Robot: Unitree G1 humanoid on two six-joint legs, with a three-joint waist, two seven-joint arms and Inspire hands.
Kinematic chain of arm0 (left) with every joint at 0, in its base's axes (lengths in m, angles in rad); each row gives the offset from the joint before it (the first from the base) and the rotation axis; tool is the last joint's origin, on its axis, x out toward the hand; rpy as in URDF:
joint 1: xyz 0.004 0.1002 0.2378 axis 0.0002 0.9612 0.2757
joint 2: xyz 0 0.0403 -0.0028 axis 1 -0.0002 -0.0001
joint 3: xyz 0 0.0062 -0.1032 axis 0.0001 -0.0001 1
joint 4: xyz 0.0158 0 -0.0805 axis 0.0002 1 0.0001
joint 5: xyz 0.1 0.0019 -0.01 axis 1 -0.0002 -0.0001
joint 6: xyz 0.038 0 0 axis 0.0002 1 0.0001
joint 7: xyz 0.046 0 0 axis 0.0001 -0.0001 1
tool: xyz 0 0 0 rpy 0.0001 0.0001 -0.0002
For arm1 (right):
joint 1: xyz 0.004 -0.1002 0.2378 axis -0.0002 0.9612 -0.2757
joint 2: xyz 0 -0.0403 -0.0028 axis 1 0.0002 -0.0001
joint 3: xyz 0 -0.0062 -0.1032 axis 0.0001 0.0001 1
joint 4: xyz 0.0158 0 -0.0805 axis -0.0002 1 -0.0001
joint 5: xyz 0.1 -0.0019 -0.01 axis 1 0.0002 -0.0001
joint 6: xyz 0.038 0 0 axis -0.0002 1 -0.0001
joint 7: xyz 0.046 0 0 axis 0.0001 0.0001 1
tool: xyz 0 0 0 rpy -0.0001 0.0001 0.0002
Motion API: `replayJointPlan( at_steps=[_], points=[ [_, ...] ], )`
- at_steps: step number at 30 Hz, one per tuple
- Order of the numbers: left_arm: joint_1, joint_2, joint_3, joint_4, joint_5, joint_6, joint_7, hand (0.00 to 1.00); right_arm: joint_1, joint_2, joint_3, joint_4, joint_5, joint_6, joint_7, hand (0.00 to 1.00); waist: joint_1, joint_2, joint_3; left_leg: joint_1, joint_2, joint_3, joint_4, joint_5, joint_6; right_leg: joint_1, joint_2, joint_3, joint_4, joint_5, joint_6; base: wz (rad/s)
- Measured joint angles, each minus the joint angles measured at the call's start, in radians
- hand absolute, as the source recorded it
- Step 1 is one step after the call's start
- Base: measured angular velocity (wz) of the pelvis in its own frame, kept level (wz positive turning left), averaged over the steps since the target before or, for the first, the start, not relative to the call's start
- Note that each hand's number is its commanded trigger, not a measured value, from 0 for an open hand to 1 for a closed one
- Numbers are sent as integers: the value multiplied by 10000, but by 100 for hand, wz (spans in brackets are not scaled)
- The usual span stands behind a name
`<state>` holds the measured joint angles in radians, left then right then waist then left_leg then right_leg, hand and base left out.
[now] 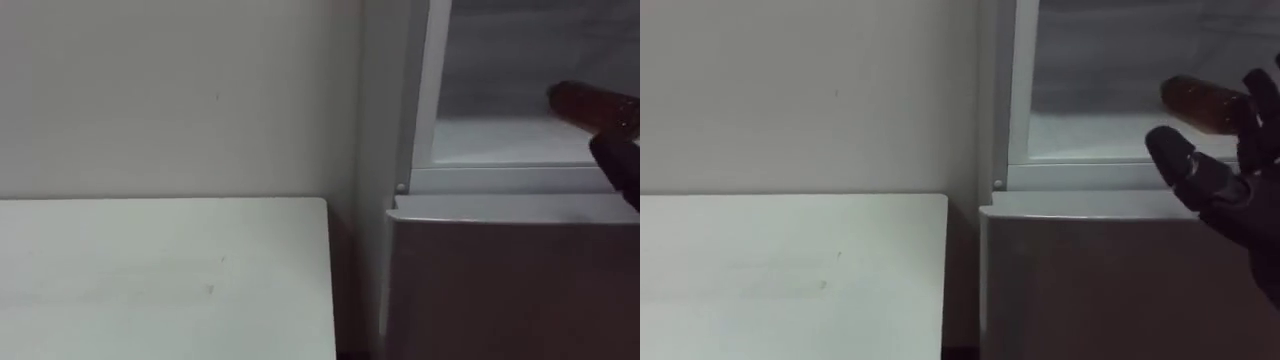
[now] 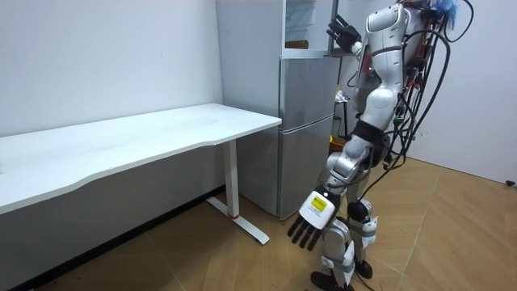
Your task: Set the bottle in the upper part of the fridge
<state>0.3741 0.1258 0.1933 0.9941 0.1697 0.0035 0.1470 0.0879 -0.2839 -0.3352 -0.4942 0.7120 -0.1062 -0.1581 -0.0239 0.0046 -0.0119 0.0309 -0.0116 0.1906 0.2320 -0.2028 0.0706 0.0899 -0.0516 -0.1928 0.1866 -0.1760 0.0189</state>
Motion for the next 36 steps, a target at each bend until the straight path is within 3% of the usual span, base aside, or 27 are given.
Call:
replayJointPlan(
  at_steps=[8,12,14,24,36],
  points=[
    [-176,3,-107,12,-2,-372,441,0,924,613,117,658,-1330,-473,-807,0,-200,104,27,146,7,263,-190,-24,-10,-54,14,250,5,-33,18,-10],
    [-312,-16,-142,-27,-134,-374,462,0,1362,1195,156,1577,-1940,-458,-1326,0,-265,-4,80,127,2,259,-208,-36,-14,-107,22,264,-5,-40,18,0],
    [-325,-13,-142,-26,-301,-387,525,0,1536,1285,225,1892,-2085,-465,-1696,0,-259,24,78,119,-9,260,-260,-34,-13,-124,21,283,3,-37,19,0],
    [-267,25,-885,-62,-599,-473,785,0,2227,1335,669,4769,-1949,-471,-3202,0,-346,105,43,112,-30,279,-398,-43,-29,-134,52,393,-164,-42,27,-1],
    [-298,-74,-998,-147,-1000,-486,770,0,2724,1616,1652,9973,-1368,-452,-2693,0,-369,125,34,327,-50,261,-470,-73,-51,52,10,286,-156,-148,34,0]
  ],
)
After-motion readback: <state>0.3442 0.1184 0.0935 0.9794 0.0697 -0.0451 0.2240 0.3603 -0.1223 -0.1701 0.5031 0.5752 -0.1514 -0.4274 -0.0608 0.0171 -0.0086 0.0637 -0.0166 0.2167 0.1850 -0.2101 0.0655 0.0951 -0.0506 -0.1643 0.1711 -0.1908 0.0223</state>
